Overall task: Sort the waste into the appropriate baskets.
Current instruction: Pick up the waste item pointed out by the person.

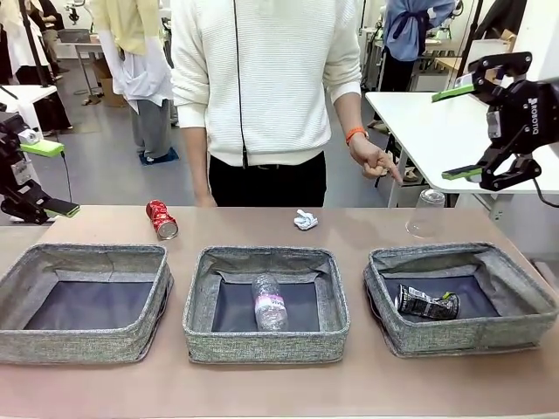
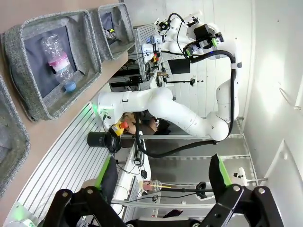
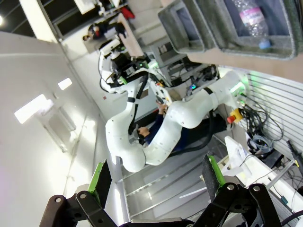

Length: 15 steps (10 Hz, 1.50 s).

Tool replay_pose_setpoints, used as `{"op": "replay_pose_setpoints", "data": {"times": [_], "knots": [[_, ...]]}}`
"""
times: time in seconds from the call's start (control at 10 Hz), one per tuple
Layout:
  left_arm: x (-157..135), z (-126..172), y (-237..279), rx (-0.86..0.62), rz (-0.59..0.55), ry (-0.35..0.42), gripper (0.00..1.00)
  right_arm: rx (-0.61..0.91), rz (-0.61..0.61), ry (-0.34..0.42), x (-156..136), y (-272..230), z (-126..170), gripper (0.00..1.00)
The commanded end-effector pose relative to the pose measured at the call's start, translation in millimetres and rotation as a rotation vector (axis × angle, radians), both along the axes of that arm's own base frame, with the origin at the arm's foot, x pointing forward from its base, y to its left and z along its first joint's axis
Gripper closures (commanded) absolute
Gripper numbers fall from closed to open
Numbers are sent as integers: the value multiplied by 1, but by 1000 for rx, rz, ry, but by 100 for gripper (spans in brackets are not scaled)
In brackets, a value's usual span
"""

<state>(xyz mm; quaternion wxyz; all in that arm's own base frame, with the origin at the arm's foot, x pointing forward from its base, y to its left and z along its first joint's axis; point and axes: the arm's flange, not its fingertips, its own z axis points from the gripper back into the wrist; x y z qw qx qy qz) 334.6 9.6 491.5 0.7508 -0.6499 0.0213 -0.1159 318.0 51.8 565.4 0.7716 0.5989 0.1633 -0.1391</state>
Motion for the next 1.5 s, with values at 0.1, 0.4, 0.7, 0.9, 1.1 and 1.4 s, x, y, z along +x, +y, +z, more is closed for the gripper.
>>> {"op": "replay_pose_setpoints", "data": {"times": [0.1, 0.4, 0.7, 0.9, 1.1, 1.4], "knots": [[-1, 0, 1, -1, -16, -13, 0, 27, 5, -23, 2, 1, 2, 0], [-1, 0, 1, -1, -16, -13, 0, 0, 0, 0, 0, 0, 0, 0], [-1, 0, 1, -1, -16, -13, 0, -577, -303, -786, 33, 12, 10, 0], [-1, 0, 1, -1, -16, -13, 0, -955, -727, -1093, 27, 27, 27, 0], [-1, 0, 1, -1, -16, -13, 0, -1207, -804, -1154, 27, 37, 21, 0], [-1, 0, 1, -1, -16, -13, 0, -566, -345, -826, 27, 20, 50, 0]]}}
